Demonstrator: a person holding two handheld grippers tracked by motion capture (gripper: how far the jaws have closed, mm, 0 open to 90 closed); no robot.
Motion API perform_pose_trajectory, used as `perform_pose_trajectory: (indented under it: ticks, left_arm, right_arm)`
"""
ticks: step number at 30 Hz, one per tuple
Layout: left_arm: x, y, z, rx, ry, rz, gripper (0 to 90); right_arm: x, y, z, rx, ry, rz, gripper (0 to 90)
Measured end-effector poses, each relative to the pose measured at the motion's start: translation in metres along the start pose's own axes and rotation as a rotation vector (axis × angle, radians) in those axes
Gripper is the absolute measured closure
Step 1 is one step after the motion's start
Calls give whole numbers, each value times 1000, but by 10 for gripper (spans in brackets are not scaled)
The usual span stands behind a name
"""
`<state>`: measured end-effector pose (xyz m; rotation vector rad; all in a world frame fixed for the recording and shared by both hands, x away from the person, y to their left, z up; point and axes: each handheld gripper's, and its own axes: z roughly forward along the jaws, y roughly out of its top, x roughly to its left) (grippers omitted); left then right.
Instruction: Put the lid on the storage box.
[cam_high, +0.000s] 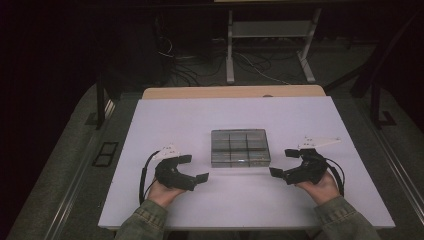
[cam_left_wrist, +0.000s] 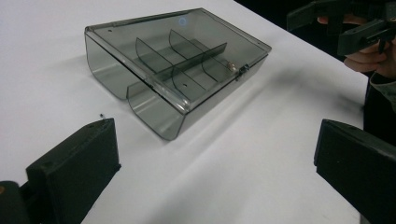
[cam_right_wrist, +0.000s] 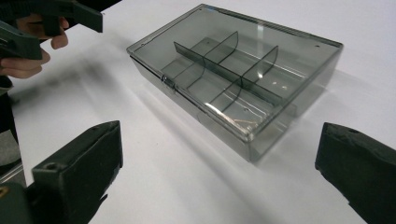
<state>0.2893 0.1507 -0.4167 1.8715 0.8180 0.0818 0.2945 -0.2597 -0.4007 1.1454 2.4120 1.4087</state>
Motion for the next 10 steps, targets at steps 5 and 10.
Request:
perform_pose_trajectory:
  ticks: [5, 10]
  left_arm:
    - [-4, -8, -9, 14, -1, 4, 0]
    - [-6, -11, -15, 10, 0, 2, 0]
  right_arm:
    - [-2, -11, -11, -9, -8, 21, 4]
    - [-6, -22, -19, -10, -7, 49, 4]
